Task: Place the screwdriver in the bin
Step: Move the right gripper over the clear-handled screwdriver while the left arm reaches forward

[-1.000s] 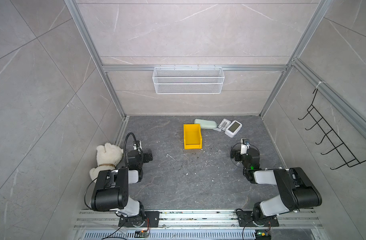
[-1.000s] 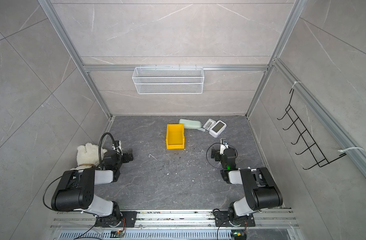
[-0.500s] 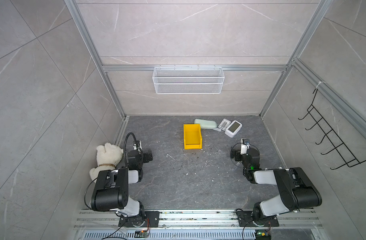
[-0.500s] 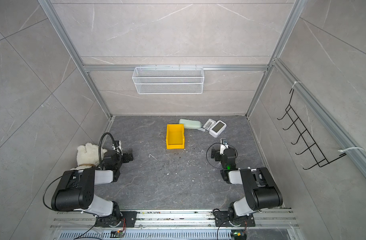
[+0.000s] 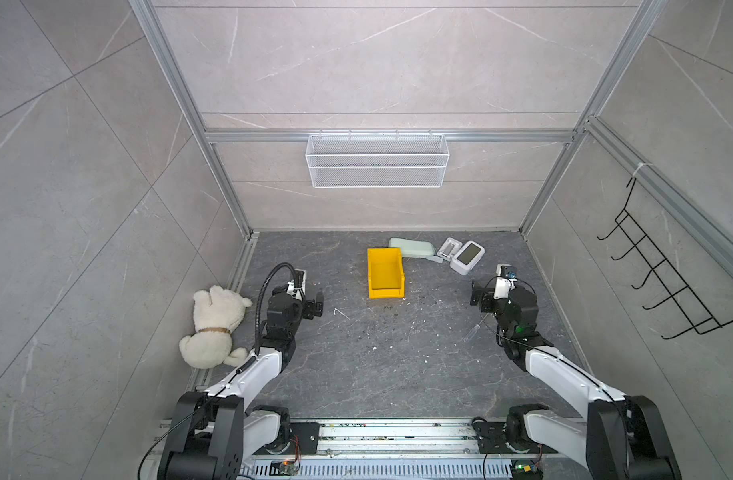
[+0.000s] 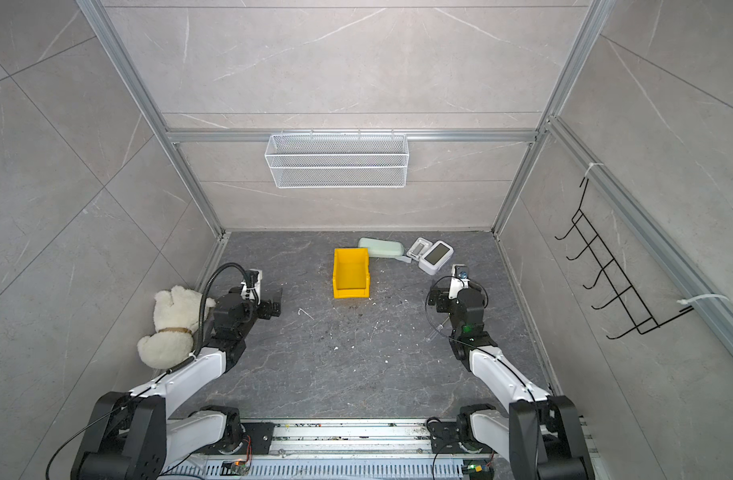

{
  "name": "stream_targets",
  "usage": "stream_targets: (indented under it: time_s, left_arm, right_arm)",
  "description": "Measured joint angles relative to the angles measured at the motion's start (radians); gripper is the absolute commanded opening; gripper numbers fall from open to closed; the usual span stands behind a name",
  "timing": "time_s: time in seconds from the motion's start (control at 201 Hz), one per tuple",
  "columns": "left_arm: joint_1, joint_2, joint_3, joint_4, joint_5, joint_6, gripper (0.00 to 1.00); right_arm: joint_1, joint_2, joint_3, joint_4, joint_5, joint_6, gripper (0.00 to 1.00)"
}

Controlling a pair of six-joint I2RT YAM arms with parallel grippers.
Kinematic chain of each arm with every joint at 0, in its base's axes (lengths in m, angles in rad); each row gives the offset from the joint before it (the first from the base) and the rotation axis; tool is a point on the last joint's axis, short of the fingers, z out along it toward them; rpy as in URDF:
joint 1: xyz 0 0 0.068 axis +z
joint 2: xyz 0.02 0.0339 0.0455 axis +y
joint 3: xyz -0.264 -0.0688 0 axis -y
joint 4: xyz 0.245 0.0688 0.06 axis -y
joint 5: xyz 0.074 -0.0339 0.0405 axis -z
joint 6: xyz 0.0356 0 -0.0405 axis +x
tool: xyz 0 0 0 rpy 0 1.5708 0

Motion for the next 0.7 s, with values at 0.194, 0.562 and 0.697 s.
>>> stream_targets:
  time_s: [0.194, 0.562, 0.697]
  left_arm:
    - [-0.240, -0.037, 0.046, -0.098, 0.129, 0.067, 1.00]
    - [-0.465, -0.038, 0.133, -0.288, 0.347, 0.072, 1.00]
    - [-0.494, -0.031, 0.134, -0.290, 0.373, 0.072, 1.00]
  right_arm:
    - [0.000, -0.156, 0.063, -0.294, 0.034, 0.136, 0.99]
    - [0.000, -0.264, 0.129, -0.759, 0.015, 0.350, 0.99]
    - [0.000, -0.236, 0.118, -0.814, -0.021, 0.433, 0.99]
